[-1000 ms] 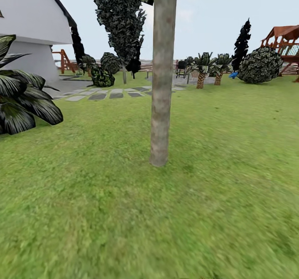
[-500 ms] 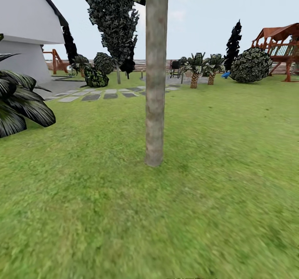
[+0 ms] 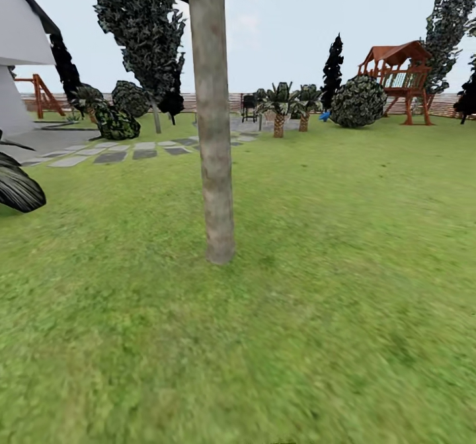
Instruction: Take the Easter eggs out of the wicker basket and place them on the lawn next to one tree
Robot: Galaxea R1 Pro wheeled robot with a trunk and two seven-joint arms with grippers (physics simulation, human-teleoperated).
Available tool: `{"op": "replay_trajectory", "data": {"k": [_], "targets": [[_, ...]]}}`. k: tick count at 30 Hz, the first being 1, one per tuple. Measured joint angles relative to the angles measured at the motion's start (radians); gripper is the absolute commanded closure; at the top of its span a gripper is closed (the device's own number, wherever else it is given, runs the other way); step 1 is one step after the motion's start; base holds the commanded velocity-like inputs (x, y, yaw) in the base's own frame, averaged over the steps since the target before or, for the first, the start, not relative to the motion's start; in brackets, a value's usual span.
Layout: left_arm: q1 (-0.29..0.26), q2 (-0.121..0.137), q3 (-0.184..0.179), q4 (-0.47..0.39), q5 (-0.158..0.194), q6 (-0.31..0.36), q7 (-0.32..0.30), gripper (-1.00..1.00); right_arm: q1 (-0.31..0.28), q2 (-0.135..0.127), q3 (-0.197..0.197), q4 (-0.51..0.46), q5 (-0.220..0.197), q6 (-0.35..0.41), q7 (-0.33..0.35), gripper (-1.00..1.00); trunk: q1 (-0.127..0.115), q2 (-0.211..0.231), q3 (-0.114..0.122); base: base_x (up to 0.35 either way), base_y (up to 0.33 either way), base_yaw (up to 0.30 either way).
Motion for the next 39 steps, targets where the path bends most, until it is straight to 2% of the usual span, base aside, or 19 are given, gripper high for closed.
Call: {"op": "replay_trajectory", "data": {"k": [39], "targets": [[0.000, 0.000, 0.000, 0.000, 0.000, 0.000, 0.000, -1.00, 0.000, -0.001, -0.001, 0.001, -0.004, 0.000, 0.001, -1.00, 0.000, 0.000, -0.021, 0.000, 0.000, -0.291]]}}
